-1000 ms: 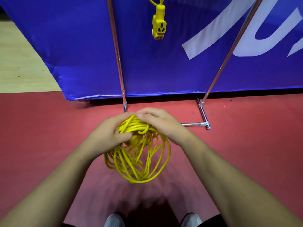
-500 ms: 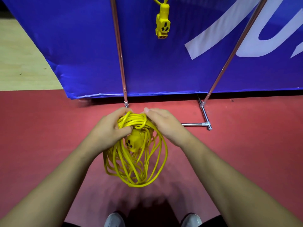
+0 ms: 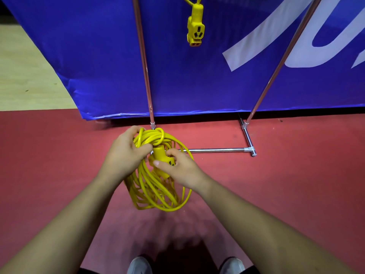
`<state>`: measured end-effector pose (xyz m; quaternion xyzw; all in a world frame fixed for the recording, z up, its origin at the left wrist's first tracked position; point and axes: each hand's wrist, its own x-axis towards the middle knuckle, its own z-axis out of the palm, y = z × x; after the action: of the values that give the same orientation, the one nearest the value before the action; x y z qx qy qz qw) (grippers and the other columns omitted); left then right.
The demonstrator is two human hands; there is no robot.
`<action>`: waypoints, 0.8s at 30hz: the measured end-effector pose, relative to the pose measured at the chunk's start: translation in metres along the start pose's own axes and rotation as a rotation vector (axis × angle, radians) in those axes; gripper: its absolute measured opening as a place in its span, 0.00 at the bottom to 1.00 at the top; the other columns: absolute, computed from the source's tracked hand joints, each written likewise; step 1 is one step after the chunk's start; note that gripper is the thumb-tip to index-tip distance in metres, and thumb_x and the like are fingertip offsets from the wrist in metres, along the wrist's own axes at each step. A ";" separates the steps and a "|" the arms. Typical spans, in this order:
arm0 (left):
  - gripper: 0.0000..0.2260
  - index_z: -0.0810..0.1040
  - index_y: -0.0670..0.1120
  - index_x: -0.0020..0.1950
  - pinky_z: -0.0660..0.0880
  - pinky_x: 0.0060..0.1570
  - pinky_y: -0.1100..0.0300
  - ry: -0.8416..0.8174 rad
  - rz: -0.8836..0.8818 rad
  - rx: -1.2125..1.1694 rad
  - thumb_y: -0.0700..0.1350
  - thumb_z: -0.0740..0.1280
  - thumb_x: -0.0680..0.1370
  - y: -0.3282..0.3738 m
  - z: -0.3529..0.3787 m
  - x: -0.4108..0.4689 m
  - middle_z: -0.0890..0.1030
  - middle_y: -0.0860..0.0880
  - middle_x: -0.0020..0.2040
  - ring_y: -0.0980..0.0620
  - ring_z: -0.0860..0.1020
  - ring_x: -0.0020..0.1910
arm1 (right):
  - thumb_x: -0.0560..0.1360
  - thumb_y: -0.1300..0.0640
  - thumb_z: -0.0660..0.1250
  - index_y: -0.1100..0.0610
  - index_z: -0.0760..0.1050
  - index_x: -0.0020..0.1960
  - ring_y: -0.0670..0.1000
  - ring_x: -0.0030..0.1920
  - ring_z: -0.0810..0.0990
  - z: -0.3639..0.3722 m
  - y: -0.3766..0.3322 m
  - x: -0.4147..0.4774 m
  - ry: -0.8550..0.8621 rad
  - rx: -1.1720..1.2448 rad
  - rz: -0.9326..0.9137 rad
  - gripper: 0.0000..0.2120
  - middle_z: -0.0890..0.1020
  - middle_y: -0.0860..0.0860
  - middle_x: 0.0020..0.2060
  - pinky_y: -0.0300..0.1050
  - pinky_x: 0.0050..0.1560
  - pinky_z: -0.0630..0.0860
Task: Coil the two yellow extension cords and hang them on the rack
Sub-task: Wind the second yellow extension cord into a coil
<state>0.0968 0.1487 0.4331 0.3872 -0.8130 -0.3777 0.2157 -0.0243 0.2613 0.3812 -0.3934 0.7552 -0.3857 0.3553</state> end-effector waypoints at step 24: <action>0.19 0.74 0.57 0.58 0.71 0.42 0.57 -0.237 0.181 0.217 0.42 0.72 0.70 0.000 -0.009 0.004 0.80 0.57 0.41 0.50 0.79 0.41 | 0.76 0.63 0.67 0.53 0.76 0.64 0.38 0.45 0.76 -0.117 -0.023 -0.008 -0.177 -0.247 -0.237 0.17 0.79 0.39 0.46 0.35 0.48 0.71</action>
<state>0.0996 0.1417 0.4392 0.2863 -0.9001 -0.3098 0.1086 -0.1116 0.2942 0.4553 -0.5524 0.7110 -0.2932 0.3215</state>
